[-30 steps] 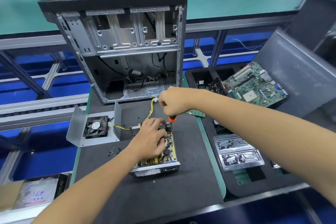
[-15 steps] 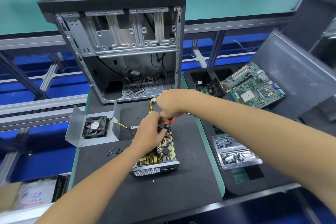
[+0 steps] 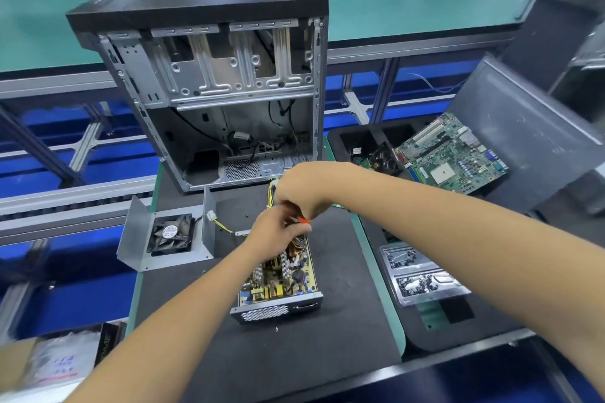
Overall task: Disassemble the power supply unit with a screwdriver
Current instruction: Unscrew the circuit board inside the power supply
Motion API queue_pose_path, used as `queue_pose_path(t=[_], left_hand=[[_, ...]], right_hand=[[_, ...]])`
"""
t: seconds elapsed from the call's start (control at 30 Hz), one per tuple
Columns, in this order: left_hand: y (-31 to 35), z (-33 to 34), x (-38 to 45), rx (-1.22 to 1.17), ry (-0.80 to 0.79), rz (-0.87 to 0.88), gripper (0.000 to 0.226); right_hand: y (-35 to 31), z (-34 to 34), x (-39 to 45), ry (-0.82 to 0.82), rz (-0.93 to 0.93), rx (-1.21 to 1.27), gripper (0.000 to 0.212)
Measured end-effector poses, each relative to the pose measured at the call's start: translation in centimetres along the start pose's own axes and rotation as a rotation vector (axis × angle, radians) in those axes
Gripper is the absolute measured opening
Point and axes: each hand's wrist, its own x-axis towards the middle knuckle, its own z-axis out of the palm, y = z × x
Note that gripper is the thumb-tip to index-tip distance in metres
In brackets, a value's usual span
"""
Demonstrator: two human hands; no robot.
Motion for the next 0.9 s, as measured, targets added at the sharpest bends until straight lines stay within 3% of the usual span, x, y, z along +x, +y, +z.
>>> queue_pose_path(t=[0.1,0.23,0.37,0.5,0.6,0.73,0.9], left_hand=[[0.08,0.35,-0.39,0.062,0.073,-0.004,0.013],[0.25,-0.05,-0.34,-0.149,-0.04,-0.046,0.048],[-0.07,-0.22,-0.16,-0.193,-0.043,-0.029,0.026],[0.27,-0.11,-0.34,-0.21,0.001,-0.015,0.025],[0.57,0.23,-0.56,-0.262,0.061,0.02,0.021],[0.56,0.67,-0.47,-0.188,0.087,-0.022,0.026],[0.36,0.45,-0.68,-0.148,0.038,-0.031,0.021]], right_hand=[[-0.15,0.22,-0.09,0.015,0.009,0.0,0.012],[-0.4,0.05,-0.3,0.021,-0.002,0.006,0.024],[-0.87,0.04,0.01,0.004,-0.008,0.011,0.036],[-0.47,0.24,0.02,0.047,0.058,0.148,0.027],[-0.2,0.34,-0.09,0.079,0.187,0.243,0.04],[-0.54,0.4,0.02,0.07,0.335,0.153,0.025],[-0.49,-0.16,-0.03,-0.037,0.219,0.097,0.032]])
